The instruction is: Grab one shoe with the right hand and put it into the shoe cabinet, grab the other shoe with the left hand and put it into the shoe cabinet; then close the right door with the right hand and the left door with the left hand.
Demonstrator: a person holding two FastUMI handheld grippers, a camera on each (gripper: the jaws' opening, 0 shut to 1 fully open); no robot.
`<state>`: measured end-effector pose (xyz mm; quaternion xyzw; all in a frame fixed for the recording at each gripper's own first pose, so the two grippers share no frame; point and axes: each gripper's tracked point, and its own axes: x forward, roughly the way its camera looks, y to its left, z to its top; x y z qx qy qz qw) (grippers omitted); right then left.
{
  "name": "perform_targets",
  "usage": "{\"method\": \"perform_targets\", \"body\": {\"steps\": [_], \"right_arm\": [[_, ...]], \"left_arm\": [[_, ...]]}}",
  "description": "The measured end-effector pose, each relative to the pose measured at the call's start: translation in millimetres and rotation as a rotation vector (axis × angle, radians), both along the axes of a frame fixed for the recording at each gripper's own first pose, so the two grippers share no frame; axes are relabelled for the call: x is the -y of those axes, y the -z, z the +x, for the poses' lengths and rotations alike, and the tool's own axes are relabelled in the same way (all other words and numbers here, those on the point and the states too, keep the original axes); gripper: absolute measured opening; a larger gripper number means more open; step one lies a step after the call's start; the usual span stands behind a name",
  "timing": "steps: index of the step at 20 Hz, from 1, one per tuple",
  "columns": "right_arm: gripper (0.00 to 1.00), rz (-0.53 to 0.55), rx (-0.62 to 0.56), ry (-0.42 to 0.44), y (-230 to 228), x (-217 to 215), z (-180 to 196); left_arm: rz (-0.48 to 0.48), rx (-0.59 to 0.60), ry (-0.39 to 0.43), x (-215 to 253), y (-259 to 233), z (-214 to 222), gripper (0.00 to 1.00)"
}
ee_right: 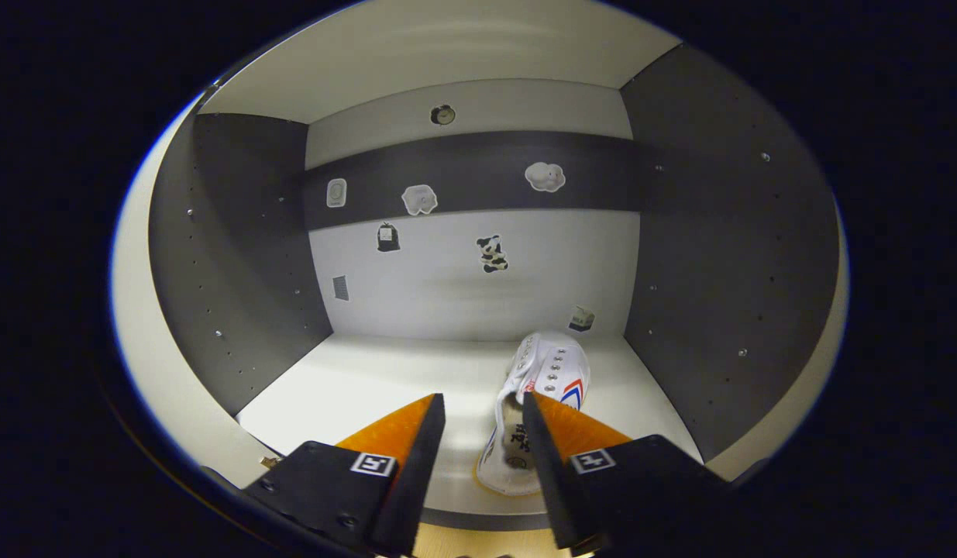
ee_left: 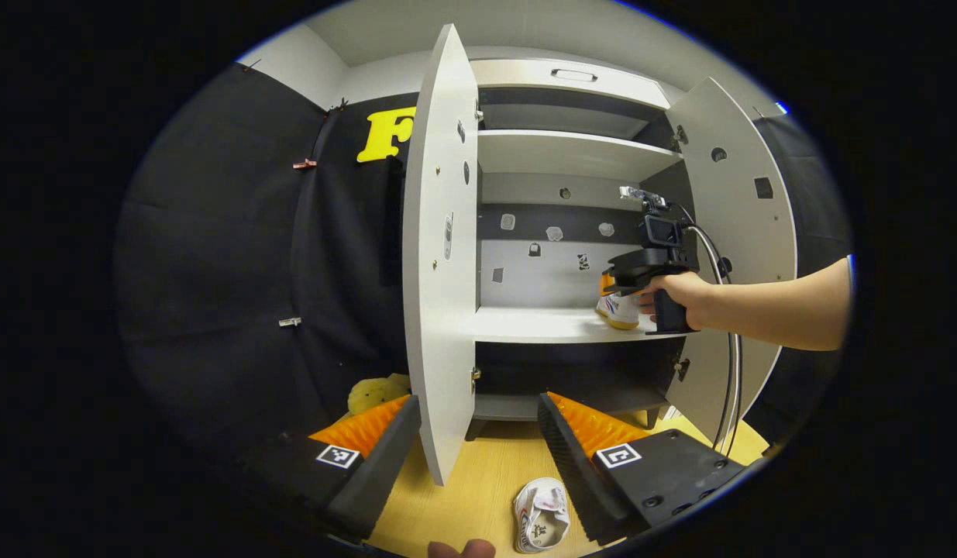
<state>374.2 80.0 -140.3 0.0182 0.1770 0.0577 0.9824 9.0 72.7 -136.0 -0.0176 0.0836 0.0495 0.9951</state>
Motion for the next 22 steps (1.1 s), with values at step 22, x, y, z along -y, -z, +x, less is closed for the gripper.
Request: {"method": "perform_targets", "body": {"steps": [22], "right_arm": [[0.98,0.078,0.251,-0.003,-99.1,33.9,-310.8]], "left_arm": [[0.074,-0.241,0.262,63.3,224.6,-44.8,0.95]]}}
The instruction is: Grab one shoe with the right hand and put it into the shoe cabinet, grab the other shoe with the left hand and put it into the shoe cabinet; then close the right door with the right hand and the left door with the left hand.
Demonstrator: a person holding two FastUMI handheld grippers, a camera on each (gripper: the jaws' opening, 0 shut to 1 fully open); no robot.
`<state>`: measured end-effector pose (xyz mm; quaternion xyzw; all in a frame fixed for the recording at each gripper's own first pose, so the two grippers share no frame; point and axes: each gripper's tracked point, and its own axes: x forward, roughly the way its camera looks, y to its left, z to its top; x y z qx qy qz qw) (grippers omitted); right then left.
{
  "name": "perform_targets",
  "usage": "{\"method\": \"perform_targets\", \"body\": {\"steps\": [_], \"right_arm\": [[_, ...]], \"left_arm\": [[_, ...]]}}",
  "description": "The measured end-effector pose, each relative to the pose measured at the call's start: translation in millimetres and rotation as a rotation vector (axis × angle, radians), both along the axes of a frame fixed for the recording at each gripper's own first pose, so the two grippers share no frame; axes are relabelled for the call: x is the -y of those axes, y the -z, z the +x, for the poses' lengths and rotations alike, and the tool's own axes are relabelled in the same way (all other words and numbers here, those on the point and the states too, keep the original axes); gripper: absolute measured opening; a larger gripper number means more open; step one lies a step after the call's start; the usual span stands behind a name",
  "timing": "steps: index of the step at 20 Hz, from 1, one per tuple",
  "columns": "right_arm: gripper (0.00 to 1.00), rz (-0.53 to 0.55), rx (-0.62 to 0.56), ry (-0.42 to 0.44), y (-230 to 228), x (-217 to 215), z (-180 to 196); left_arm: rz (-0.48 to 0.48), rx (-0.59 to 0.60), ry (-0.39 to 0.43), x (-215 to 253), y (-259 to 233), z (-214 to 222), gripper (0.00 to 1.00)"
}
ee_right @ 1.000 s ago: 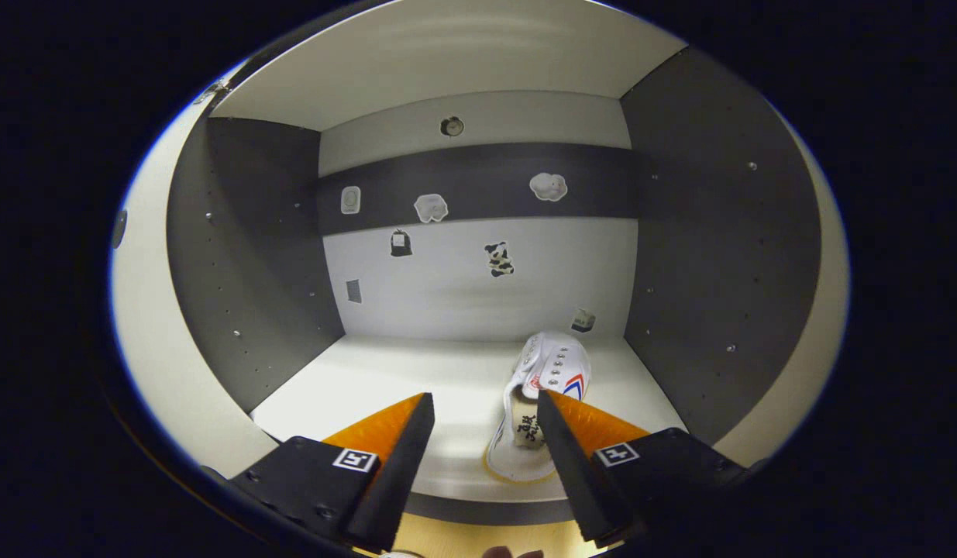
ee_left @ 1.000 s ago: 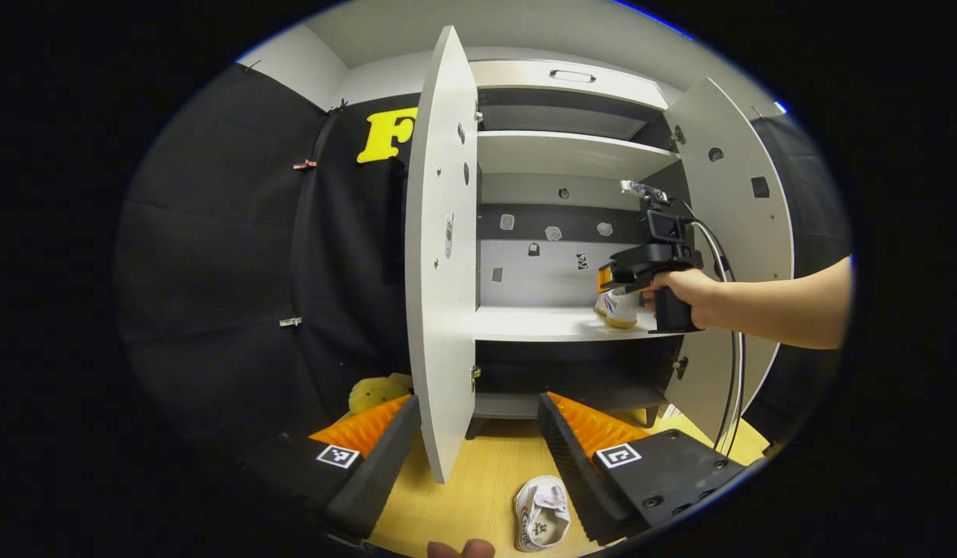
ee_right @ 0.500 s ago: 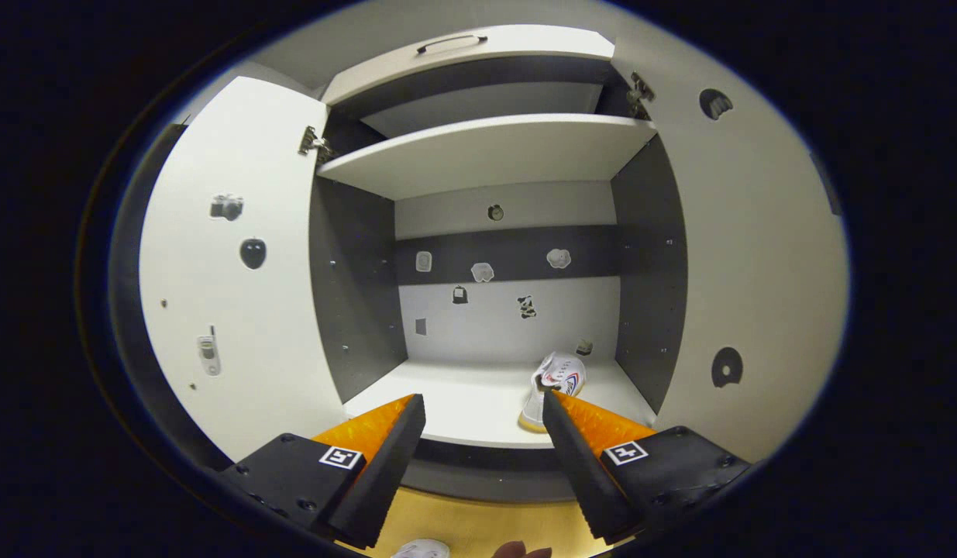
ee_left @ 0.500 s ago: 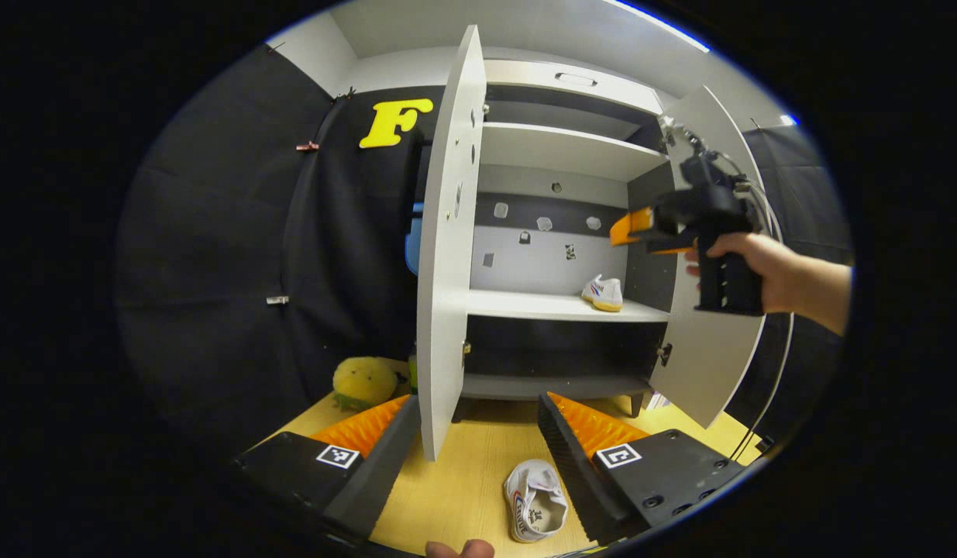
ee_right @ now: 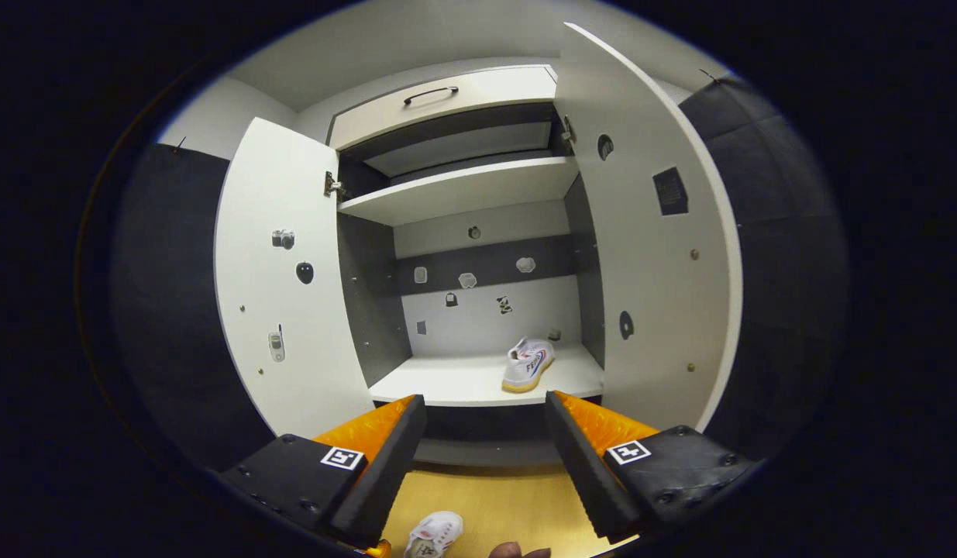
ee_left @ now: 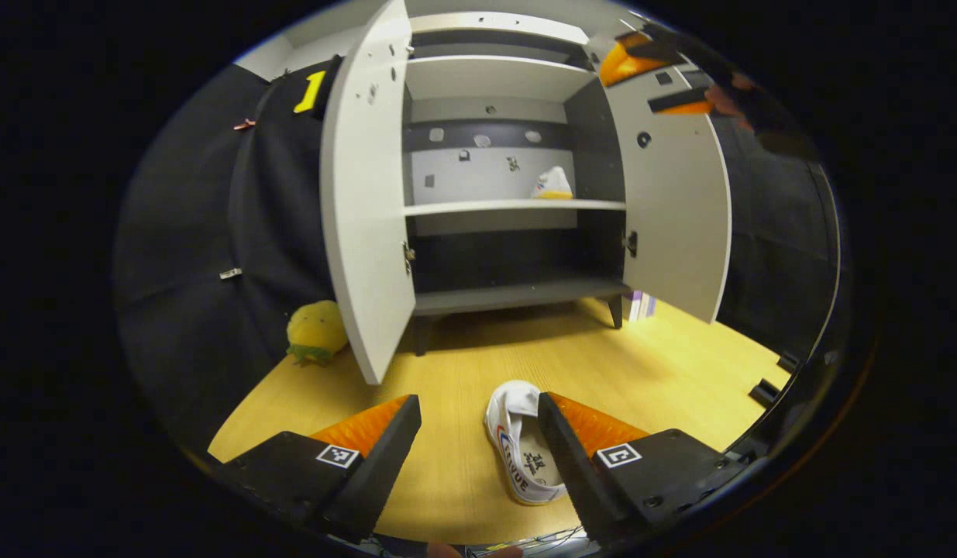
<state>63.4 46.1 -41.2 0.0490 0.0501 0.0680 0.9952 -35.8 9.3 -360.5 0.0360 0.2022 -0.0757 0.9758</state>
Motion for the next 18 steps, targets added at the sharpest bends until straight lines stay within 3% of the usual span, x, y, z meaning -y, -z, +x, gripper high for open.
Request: {"method": "perform_targets", "body": {"steps": [3,8,14,15,16,17,18], "right_arm": [[0.98,-0.022,0.003,0.024,-6.1,16.7,-20.3],[0.98,-0.076,0.032,0.064,-28.3,43.7,-39.4],[0.98,-0.062,0.057,0.114,-44.8,77.2,-46.9],[0.98,-0.054,0.050,0.132,-43.7,84.8,-45.7],[0.98,-0.052,0.046,0.144,-41.4,91.0,-46.0],[0.98,-0.059,0.039,0.164,-38.3,98.7,-45.3],[0.98,-0.067,0.033,0.188,-34.7,106.9,-45.4]], "left_arm": [[0.020,-0.072,0.015,9.2,45.4,8.9,0.97],[0.004,-0.121,0.006,11.2,81.1,38.2,0.93],[0.014,-0.140,0.048,24.7,104.8,78.2,0.71],[0.011,-0.151,0.050,25.1,109.3,83.6,0.63],[0.001,-0.164,0.052,27.0,114.6,87.3,0.64],[-0.007,-0.179,0.051,28.5,120.0,90.6,0.54],[0.004,-0.178,0.036,26.6,120.9,94.9,0.52]]}}
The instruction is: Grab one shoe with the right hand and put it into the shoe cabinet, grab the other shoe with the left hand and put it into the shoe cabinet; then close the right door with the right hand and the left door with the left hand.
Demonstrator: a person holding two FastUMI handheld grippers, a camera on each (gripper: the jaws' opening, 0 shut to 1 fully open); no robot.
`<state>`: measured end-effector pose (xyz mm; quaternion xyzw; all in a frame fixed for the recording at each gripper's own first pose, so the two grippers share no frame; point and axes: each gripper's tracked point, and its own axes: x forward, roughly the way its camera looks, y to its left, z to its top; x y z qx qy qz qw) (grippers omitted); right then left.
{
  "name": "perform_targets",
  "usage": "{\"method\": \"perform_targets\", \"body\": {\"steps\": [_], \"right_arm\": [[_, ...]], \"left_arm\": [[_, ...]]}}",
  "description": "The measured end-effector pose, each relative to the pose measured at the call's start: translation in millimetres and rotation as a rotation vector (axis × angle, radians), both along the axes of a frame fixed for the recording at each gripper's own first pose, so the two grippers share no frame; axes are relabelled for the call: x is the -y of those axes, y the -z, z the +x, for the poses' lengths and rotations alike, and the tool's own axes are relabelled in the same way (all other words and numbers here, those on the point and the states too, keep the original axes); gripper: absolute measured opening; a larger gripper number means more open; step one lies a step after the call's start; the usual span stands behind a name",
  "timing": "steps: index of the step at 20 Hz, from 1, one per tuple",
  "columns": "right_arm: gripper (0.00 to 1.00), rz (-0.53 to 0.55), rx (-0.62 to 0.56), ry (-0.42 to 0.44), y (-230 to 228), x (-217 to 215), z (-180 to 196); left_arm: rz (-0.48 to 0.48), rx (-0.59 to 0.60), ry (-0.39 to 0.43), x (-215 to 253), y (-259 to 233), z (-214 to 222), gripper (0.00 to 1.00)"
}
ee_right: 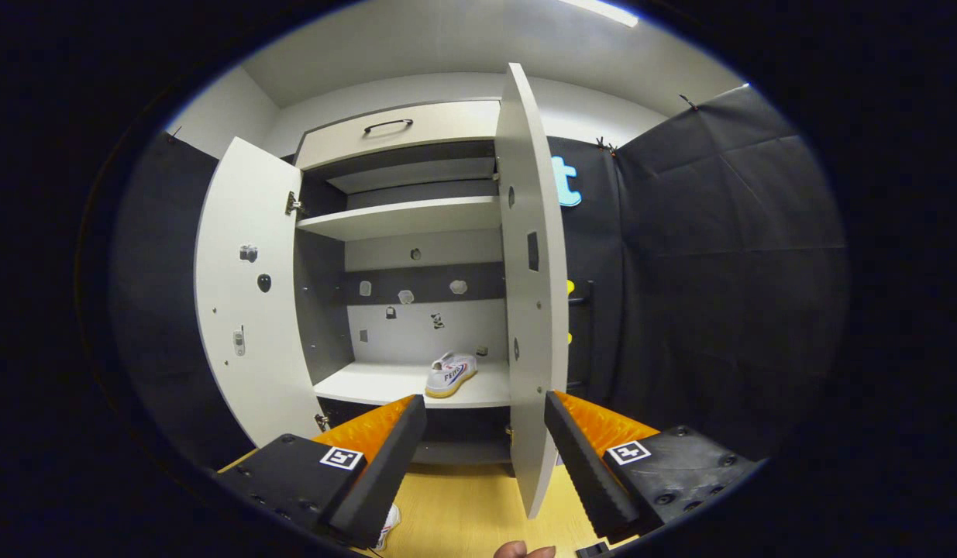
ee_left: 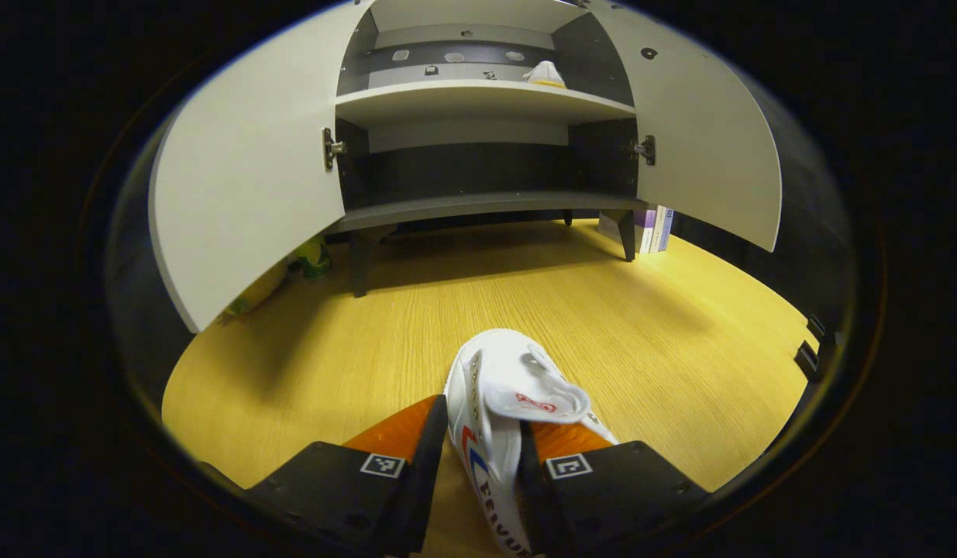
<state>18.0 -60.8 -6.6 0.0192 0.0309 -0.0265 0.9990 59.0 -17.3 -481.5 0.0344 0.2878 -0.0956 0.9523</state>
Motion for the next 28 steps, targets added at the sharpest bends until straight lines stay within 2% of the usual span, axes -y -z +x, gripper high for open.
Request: {"method": "perform_targets", "body": {"steps": [1,2,3,4,7,11,13,19,23,26,28], "right_arm": [[0.98,-0.005,-0.002,0.020,2.0,6.0,-0.2],[0.98,-0.012,0.001,0.040,3.1,10.9,-0.5],[0.98,-0.020,0.002,0.058,4.6,15.3,-0.7],[0.98,-0.015,-0.010,0.062,7.8,15.9,-1.7],[0.98,0.024,-0.035,0.065,13.1,20.4,-8.6],[0.98,0.000,-0.029,0.049,9.6,22.8,-14.7],[0.98,-0.015,-0.021,0.045,5.1,26.1,-14.6],[0.98,0.035,-0.004,0.011,0.3,33.7,-8.8],[0.98,0.060,-0.003,-0.008,-4.1,44.8,-0.9],[1.00,0.063,0.014,-0.012,-7.7,59.0,5.3],[0.98,0.054,0.023,0.001,-10.8,72.0,8.7]], "left_arm": [[0.014,0.008,-0.013,-1.8,0.9,3.2,0.41],[0.044,0.000,-0.029,-6.8,5.5,7.2,0.41],[0.084,-0.040,-0.029,-9.8,12.6,6.5,0.25],[0.117,-0.059,-0.020,-11.7,15.2,6.3,0.18],[0.164,-0.098,0.005,-10.8,6.6,7.6,0.08],[0.109,-0.119,-0.014,-12.7,-26.3,0.5,0.07],[0.099,-0.092,-0.022,-14.1,-58.8,-3.8,0.07],[0.065,-0.034,-0.085,-18.3,-173.0,0.5,0.07],[-0.062,0.012,-0.135,-7.4,-254.1,26.7,0.07],[-0.092,0.056,-0.166,-4.6,-304.7,64.1,0.06],[-0.095,0.084,-0.202,-7.5,-331.9,94.4,0.07]]}}
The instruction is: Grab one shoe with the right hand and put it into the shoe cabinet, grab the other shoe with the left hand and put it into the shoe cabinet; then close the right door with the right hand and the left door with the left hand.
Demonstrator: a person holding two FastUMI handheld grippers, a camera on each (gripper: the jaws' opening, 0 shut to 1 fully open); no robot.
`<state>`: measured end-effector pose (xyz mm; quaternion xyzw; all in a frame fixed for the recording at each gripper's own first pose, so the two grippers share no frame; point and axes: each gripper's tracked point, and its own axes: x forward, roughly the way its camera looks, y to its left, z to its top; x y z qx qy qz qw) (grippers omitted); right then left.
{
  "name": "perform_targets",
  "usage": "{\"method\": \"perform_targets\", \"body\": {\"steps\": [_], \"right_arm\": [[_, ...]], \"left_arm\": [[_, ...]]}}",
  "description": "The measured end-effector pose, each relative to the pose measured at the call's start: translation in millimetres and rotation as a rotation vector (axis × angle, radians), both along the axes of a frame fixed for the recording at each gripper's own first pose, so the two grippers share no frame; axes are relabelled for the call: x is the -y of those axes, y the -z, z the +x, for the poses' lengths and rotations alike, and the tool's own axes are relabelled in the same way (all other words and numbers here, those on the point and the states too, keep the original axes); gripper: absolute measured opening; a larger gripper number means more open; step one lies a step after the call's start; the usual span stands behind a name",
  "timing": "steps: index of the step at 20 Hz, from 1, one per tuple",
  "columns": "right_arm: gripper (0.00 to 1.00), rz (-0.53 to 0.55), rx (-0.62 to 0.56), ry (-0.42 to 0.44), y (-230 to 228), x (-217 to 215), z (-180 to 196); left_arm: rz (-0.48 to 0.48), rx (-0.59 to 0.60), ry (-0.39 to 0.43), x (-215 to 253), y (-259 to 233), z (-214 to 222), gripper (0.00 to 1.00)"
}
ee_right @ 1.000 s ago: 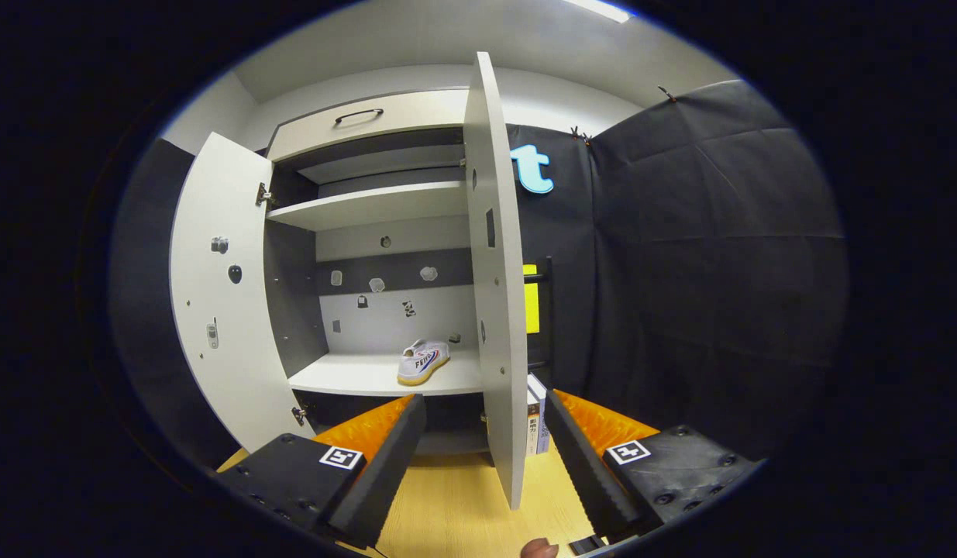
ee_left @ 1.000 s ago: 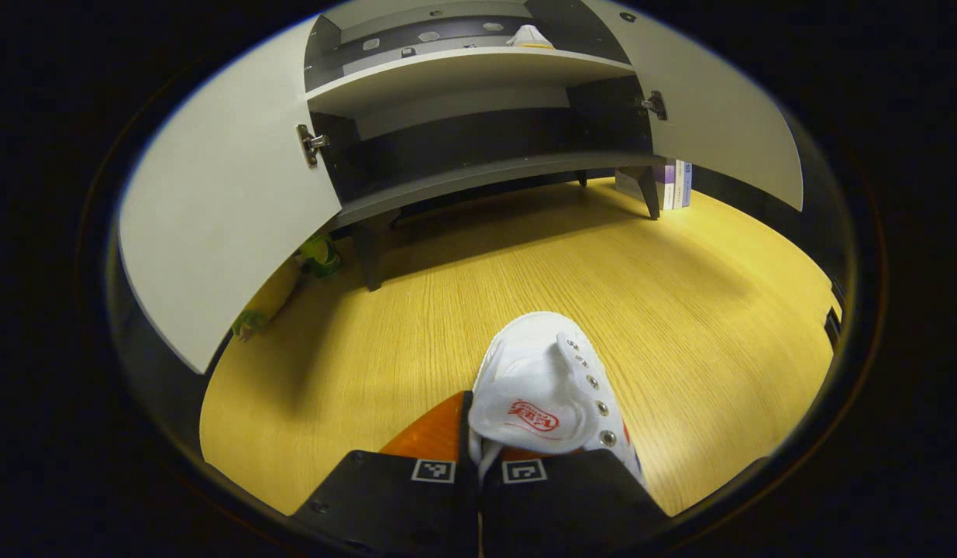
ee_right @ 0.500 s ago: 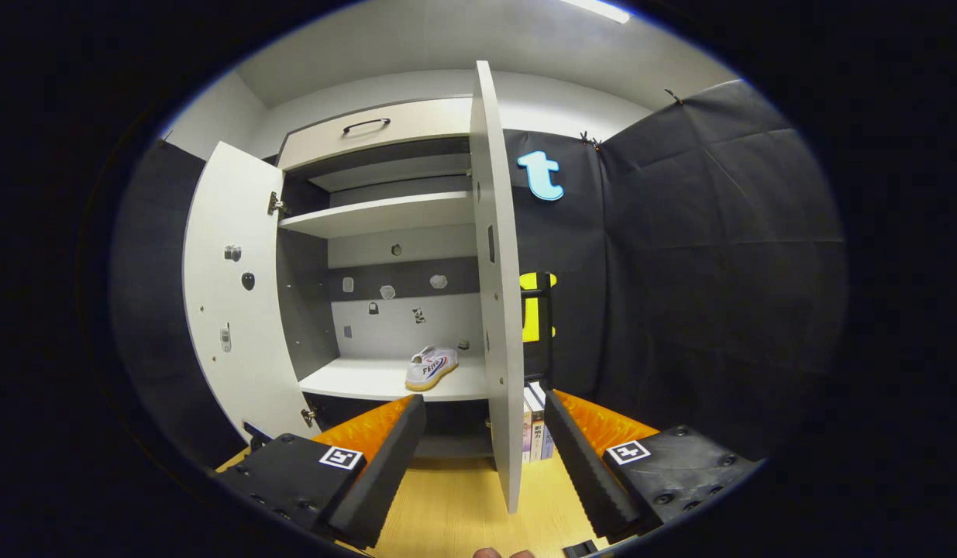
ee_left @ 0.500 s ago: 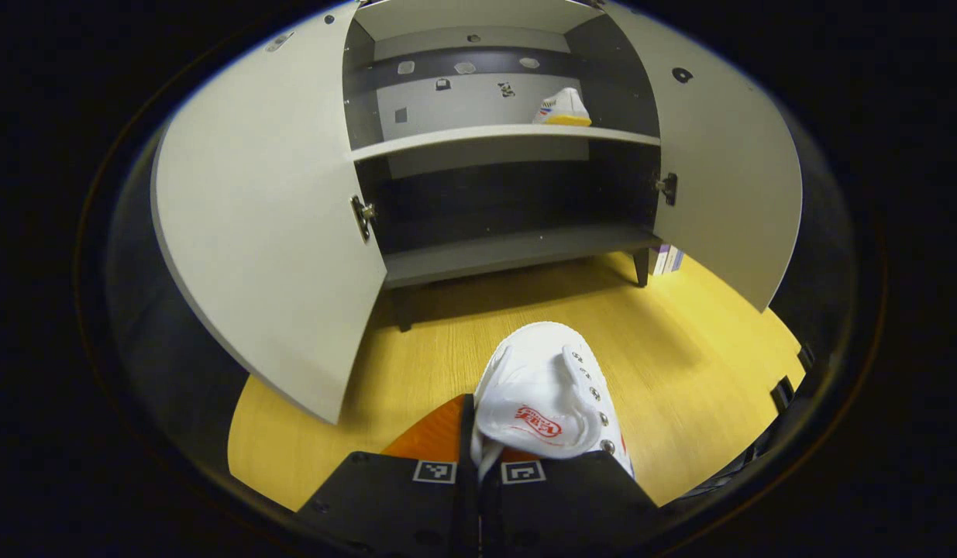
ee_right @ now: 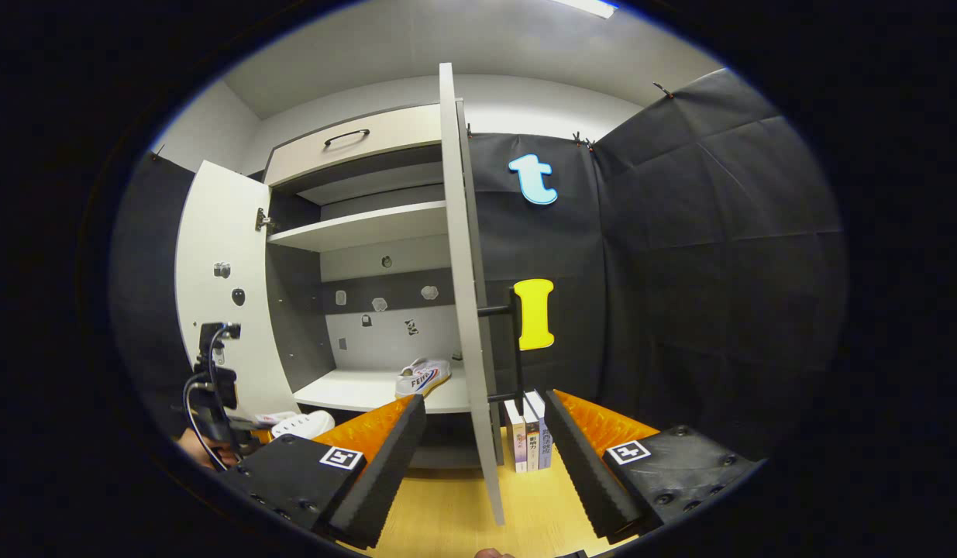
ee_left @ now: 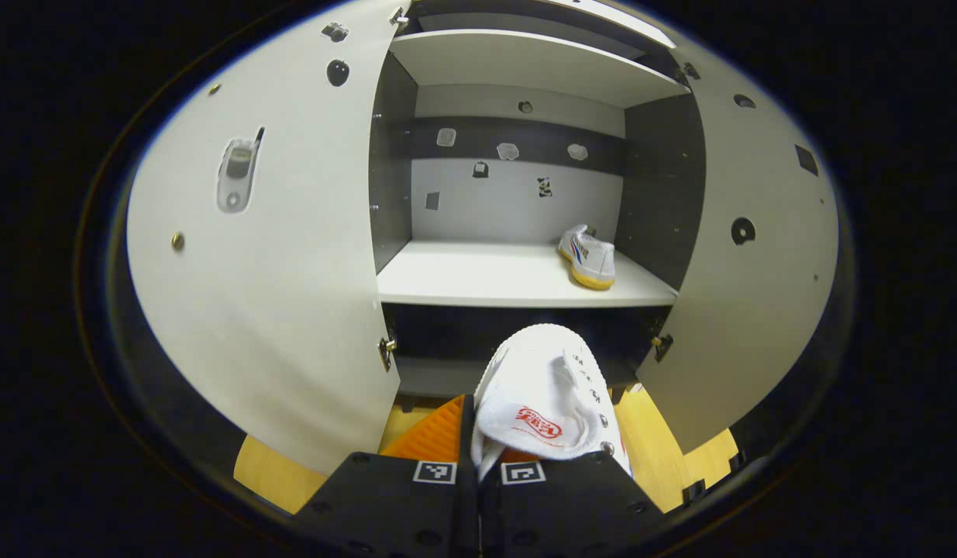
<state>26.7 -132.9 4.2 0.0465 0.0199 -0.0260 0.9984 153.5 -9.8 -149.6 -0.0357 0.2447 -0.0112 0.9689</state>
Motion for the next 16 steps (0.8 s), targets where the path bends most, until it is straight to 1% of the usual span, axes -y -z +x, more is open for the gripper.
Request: {"method": "perform_targets", "body": {"steps": [3,6,8,9,10,13,16], "right_arm": [[0.98,-0.011,-0.001,0.006,0.6,13.2,6.6],[0.98,-0.020,-0.004,0.002,4.3,21.6,13.0],[0.98,-0.025,-0.002,-0.005,6.2,26.0,16.1],[1.00,-0.029,0.001,-0.009,6.4,28.9,18.2],[0.98,-0.031,0.004,-0.013,6.1,31.5,18.9],[0.98,-0.039,0.015,-0.021,5.9,39.4,22.0],[0.98,-0.034,0.013,-0.017,8.6,51.4,24.9]], "left_arm": [[0.012,0.030,-0.050,-3.7,-28.7,50.4,0.07],[0.000,0.032,-0.079,-2.5,-43.9,100.9,0.06],[0.018,0.038,-0.097,-4.5,-54.4,134.4,0.06],[0.035,0.044,-0.106,-6.2,-59.9,150.6,0.07],[0.047,0.043,-0.115,-6.2,-61.9,167.0,0.07],[0.038,0.026,-0.149,-7.7,-61.1,210.6,0.06],[0.114,0.010,-0.187,-17.6,-47.2,254.4,0.06]]}}
